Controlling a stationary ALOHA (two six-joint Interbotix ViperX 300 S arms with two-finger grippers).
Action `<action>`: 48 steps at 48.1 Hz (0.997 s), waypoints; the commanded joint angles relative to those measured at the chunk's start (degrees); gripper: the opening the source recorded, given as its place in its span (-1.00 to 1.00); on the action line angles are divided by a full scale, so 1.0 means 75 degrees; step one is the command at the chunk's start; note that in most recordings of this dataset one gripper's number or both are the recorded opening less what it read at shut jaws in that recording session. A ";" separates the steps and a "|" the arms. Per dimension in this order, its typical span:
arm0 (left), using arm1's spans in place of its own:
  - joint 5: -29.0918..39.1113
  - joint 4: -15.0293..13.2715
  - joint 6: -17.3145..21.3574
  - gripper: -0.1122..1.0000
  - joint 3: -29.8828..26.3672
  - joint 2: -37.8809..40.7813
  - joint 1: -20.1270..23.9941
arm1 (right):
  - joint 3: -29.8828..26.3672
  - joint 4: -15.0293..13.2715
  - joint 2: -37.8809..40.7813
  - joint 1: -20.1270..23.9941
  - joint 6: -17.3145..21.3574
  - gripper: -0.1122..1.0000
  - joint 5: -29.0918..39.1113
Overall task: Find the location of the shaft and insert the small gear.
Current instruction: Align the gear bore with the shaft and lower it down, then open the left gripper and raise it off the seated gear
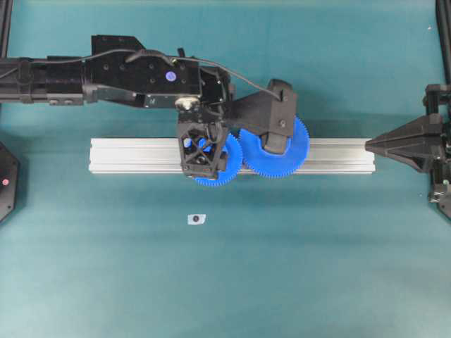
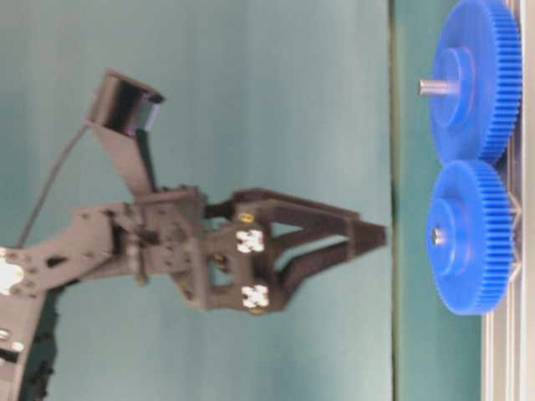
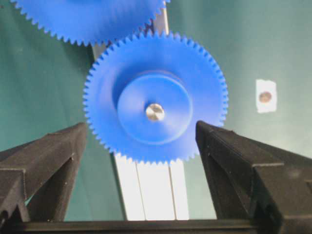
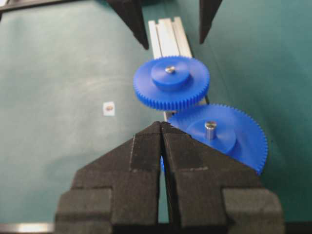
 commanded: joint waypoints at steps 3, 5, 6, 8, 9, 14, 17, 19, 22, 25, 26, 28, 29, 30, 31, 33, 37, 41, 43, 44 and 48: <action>0.0082 0.0012 -0.0012 0.74 -0.0375 -0.0352 -0.0070 | -0.0082 0.0012 0.0023 -0.0023 0.0070 -0.78 -0.0047; 0.0082 0.0012 -0.0012 0.74 -0.0398 -0.0398 -0.0070 | -0.0082 0.0012 0.0023 -0.0023 0.0059 -0.78 -0.0035; 0.0082 0.0012 -0.0012 0.74 -0.0410 -0.0422 -0.0070 | -0.0082 0.0012 0.0023 -0.0023 0.0059 -0.78 -0.0047; 0.0082 0.0012 -0.0012 0.74 -0.0410 -0.0469 -0.0082 | -0.0082 0.0012 0.0023 -0.0023 0.0059 -0.78 -0.0035; 0.0082 0.0012 -0.0012 0.74 -0.0398 -0.0480 -0.0082 | -0.0082 0.0000 0.0023 -0.0023 0.0059 -0.78 -0.0035; 0.0094 0.0012 -0.0012 0.74 -0.0398 -0.0516 -0.0070 | -0.0082 0.0000 0.0023 -0.0023 0.0070 -0.78 -0.0035; 0.0094 0.0012 -0.0012 0.74 -0.0410 -0.0539 -0.0070 | -0.0094 0.0012 0.0023 -0.0023 0.0059 -0.78 -0.0047; 0.0082 0.0012 -0.0012 0.74 -0.0398 -0.0539 -0.0070 | -0.0082 0.0000 0.0023 -0.0023 0.0070 -0.78 -0.0035; 0.0094 0.0012 -0.0012 0.74 -0.0410 -0.0539 -0.0070 | -0.0094 0.0012 0.0023 -0.0023 0.0070 -0.78 -0.0047; 0.0094 0.0012 -0.0012 0.74 -0.0398 -0.0539 -0.0070 | -0.0082 0.0012 0.0023 -0.0023 0.0070 -0.78 -0.0047; 0.0082 0.0012 -0.0012 0.74 -0.0410 -0.0539 -0.0082 | -0.0094 0.0012 0.0023 -0.0023 0.0070 -0.78 -0.0047; 0.0094 0.0012 -0.0012 0.74 -0.0410 -0.0539 -0.0082 | -0.0082 0.0000 0.0023 -0.0023 0.0070 -0.78 -0.0047; 0.0094 0.0012 -0.0023 0.74 -0.0410 -0.0539 -0.0082 | -0.0082 0.0000 0.0023 -0.0023 0.0070 -0.78 -0.0035; 0.0094 0.0012 -0.0023 0.74 -0.0398 -0.0539 -0.0094 | -0.0082 0.0012 0.0023 -0.0023 0.0059 -0.78 -0.0035; 0.0094 0.0012 -0.0023 0.74 -0.0398 -0.0539 -0.0094 | -0.0094 0.0000 0.0023 -0.0023 0.0059 -0.78 -0.0047; 0.0094 0.0012 -0.0023 0.74 -0.0398 -0.0539 -0.0105 | -0.0094 0.0012 0.0023 -0.0035 0.0070 -0.78 -0.0047; 0.0094 0.0012 -0.0023 0.74 -0.0398 -0.0539 -0.0105 | -0.0082 0.0000 0.0023 -0.0023 0.0070 -0.78 -0.0035; 0.0094 0.0012 -0.0023 0.74 -0.0387 -0.0539 -0.0105 | -0.0082 0.0012 0.0023 -0.0023 0.0059 -0.78 -0.0047; 0.0094 0.0012 -0.0035 0.74 -0.0387 -0.0539 -0.0117 | -0.0082 0.0000 0.0023 -0.0023 0.0059 -0.78 -0.0035; 0.0094 0.0012 -0.0035 0.74 -0.0387 -0.0539 -0.0117 | -0.0094 0.0012 0.0023 -0.0023 0.0070 -0.78 -0.0047; 0.0094 0.0012 -0.0082 0.74 -0.0398 -0.0539 -0.0141 | -0.0082 0.0012 0.0023 -0.0023 0.0070 -0.78 -0.0047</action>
